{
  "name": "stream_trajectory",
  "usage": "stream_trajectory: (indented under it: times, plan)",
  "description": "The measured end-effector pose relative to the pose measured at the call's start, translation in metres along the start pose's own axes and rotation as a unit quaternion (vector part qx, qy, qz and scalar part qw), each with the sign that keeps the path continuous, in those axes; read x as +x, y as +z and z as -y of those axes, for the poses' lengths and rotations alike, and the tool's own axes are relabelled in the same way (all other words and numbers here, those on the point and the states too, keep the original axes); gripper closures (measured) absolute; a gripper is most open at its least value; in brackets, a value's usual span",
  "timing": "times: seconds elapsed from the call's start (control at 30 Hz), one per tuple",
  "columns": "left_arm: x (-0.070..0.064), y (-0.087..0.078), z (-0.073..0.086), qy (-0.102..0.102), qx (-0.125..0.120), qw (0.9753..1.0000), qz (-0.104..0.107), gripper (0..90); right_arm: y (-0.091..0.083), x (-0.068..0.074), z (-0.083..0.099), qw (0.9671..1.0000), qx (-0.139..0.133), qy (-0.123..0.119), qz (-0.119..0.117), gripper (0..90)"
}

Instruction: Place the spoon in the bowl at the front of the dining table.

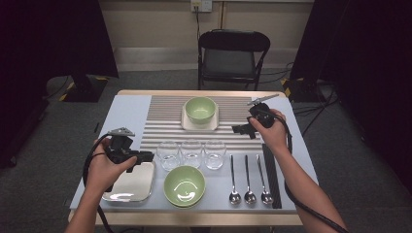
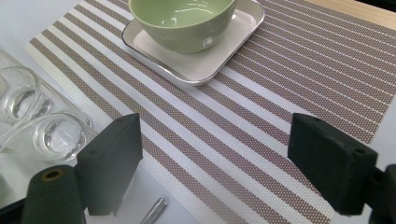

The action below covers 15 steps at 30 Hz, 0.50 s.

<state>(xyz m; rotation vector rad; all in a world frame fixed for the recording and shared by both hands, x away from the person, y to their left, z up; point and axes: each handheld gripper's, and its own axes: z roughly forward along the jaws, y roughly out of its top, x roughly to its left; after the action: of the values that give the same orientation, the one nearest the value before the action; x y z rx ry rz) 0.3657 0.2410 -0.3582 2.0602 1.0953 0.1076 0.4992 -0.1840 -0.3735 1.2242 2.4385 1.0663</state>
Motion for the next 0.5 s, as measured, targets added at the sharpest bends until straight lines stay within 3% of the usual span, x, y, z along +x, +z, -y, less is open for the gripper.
stream_trajectory:
  times: [0.5]
  plan:
    - [-0.017, 0.008, -0.017, 0.011, 0.005, 0.9997, 0.019, 84.9, 0.001, -0.002, 0.008, 1.0, 0.006, 0.0, -0.007, 17.0]
